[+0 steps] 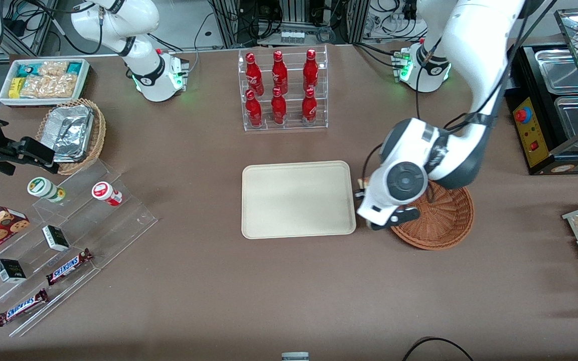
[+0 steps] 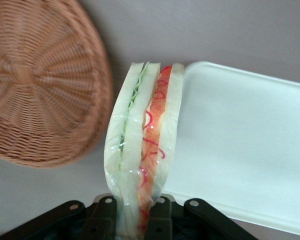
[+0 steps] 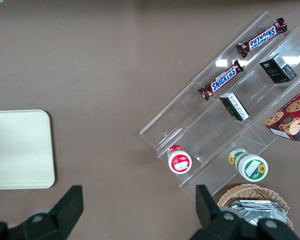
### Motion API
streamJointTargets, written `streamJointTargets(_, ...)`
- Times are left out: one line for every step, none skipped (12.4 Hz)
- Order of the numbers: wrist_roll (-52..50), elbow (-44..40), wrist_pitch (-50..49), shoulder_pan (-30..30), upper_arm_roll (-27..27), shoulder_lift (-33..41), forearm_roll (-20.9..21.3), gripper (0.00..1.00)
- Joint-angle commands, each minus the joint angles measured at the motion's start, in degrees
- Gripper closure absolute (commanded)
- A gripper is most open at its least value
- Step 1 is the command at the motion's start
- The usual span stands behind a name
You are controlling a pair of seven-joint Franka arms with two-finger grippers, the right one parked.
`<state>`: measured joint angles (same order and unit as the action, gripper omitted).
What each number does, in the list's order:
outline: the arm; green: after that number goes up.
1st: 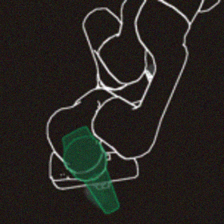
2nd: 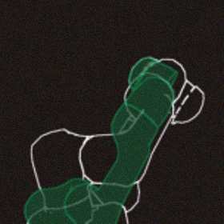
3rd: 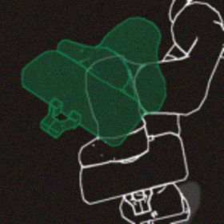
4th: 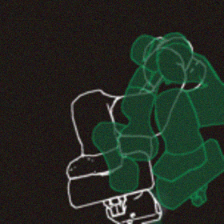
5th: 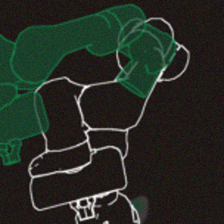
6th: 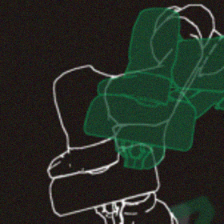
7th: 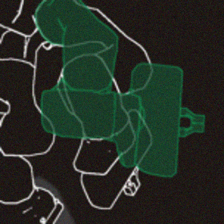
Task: Place sandwich from basket to tray
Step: 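Lift the sandwich with the left gripper and carry it over the cream tray, then lower the sandwich onto the tray and open the left gripper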
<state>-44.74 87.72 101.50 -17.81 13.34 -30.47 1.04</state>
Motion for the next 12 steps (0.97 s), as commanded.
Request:
streamJointTargets(-6.0,-6.4,1.2,-5.8,-0.3,-5.1,-0.2,0.97)
streamJointTargets(-7.9,-6.9,3.2,-7.5,-0.4,-6.2,-0.1,0.97)
streamJointTargets(-10.1,-7.5,5.5,-9.8,-0.4,-7.6,0.2,0.97)
streamJointTargets(-12.2,-8.5,6.7,-11.7,-0.6,-9.1,0.4,0.97)
streamJointTargets(-13.3,-10.3,6.8,-12.8,-0.7,-10.7,1.1,0.97)
streamJointTargets(-14.8,-11.9,6.8,-13.6,-0.7,-12.1,1.9,0.97)
streamJointTargets(-16.1,-13.0,6.7,-14.7,-0.7,-13.1,2.1,0.97)
streamJointTargets(-17.1,-14.4,6.6,-15.8,-0.7,-14.3,2.9,0.97)
streamJointTargets(-18.3,-15.6,6.3,-16.5,-0.7,-15.3,3.3,0.97)
streamJointTargets(-19.2,-16.4,6.3,-17.5,-0.7,-16.3,3.6,0.97)
streamJointTargets(-20.5,-16.8,6.3,-18.5,-0.8,-16.9,4.6,0.97)
streamJointTargets(-22.0,-17.5,6.3,-18.8,-0.8,-17.6,6.0,0.97)
